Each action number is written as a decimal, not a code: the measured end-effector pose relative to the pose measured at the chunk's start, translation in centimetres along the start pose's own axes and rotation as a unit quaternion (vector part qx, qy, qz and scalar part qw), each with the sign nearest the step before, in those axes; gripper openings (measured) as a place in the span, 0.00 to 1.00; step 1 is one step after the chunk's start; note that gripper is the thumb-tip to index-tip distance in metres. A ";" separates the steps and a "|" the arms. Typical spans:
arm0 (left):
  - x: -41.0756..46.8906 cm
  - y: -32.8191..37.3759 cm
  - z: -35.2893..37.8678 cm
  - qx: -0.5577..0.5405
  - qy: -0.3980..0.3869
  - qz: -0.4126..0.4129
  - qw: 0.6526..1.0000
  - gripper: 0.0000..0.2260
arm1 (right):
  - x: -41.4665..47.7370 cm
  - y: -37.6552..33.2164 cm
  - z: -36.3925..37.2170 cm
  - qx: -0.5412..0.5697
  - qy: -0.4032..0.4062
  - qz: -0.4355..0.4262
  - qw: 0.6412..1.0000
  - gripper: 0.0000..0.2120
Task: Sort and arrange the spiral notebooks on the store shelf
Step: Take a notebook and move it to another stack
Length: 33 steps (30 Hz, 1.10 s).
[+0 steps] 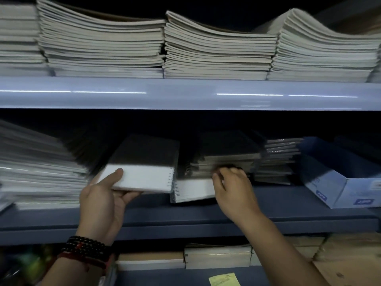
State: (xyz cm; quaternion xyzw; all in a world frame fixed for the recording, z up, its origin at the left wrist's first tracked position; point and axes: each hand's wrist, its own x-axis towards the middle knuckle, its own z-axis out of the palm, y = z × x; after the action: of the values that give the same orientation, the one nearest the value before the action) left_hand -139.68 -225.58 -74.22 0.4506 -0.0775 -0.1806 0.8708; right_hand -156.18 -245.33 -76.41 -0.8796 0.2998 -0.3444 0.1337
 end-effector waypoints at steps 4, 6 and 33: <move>-0.8 0.7 -1.3 -0.016 -0.059 -0.009 0.998 0.13 | 0.2 -4.3 -0.4 0.297 0.011 0.122 0.947 0.13; -1.2 0.7 -1.8 -0.008 -0.098 -0.023 0.995 0.15 | 0.3 -6.8 -0.2 0.483 -0.071 0.216 0.845 0.13; -5.3 4.3 -5.5 0.180 -0.111 0.035 0.977 0.08 | -3.6 -10.4 -1.7 0.528 -0.107 0.142 0.831 0.16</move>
State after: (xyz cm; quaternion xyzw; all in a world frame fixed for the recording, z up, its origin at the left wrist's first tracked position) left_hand -141.85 -217.14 -73.81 0.5742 -0.2209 -0.1822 0.7670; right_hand -154.89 -235.00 -72.49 -0.6543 0.1779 -0.3314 0.6561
